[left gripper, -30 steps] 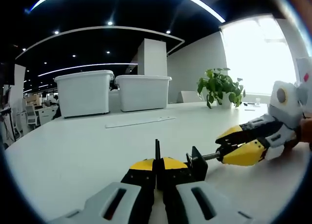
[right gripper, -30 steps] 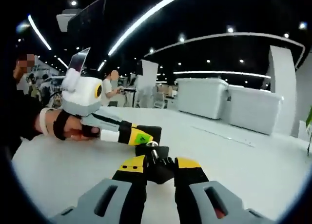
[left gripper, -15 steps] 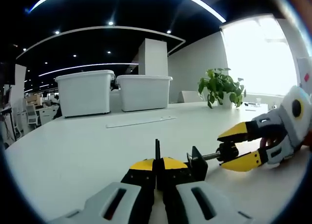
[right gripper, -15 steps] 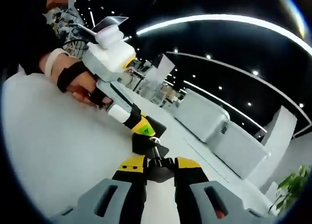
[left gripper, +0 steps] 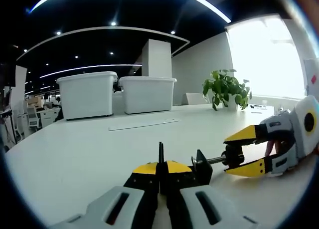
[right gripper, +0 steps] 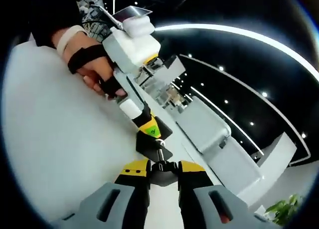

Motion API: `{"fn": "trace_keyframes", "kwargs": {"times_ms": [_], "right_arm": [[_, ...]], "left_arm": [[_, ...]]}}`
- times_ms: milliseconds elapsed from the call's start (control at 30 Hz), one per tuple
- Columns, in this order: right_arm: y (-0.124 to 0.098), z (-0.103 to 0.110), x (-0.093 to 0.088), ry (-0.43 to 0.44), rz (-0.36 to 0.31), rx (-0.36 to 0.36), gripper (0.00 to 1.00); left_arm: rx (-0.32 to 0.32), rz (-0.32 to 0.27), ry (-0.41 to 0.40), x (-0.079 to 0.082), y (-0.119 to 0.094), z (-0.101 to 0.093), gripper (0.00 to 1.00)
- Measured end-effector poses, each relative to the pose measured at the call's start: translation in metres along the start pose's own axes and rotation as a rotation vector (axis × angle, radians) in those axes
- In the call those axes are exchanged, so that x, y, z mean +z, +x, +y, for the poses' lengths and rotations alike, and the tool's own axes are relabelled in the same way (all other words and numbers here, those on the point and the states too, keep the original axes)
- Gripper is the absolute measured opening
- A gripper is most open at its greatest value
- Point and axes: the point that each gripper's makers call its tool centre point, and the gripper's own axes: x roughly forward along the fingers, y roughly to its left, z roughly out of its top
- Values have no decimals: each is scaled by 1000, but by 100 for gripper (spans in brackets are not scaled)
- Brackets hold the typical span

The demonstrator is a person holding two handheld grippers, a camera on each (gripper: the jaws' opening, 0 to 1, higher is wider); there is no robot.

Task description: Clamp the fixed fixture on the desktop, loosen the retaining clip, secure it to the edge of the desk, and tighten the retaining clip.

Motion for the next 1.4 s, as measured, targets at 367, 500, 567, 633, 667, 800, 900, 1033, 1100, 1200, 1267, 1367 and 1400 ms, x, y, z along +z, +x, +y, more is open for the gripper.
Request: {"fn": "trace_keyframes", "kwargs": {"times_ms": [367,500,567,633,667,800,900,1033,1100,1200,1267,1367,1400], "right_arm": [[-3,6,7,508,-21,99,51],[-7,-11,-3,859,3,79,51],[-8,-12,-11,974,36,85,50],[-8,-8,-17,1016,65,98,45],[-8,-5,-18,1039,80,109,44],[-5,-9,-14,1185,48,131,42],[-3,-5,-21,1292,99,147,39],[-1,-2,-26,1312,129,148,29],[-1,-1,-28,1358,144,152,26],[-1,1,-25,1320,135,159,26],[-2,2,-25,1322,131,164,26],[-2,2,-24,1314,130,165,26],[-2,1,-24,1284,127,161,26]], "left_arm": [[-2,1,-5,0,0,0,4],[-4,1,-7,0,0,0,4],[-5,1,-6,0,0,0,4],[-4,0,-4,0,0,0,4],[-5,0,-1,0,0,0,4],[-6,0,0,0,0,-1,4],[-7,-1,4,0,0,-1,4],[-7,-1,7,0,0,-1,4],[-7,-1,7,0,-1,-1,4],[-8,-1,4,0,-1,-1,4],[-8,-1,4,0,-1,-1,4],[-10,-1,4,0,-1,-1,4],[-10,-1,3,0,-1,-1,4]]}}
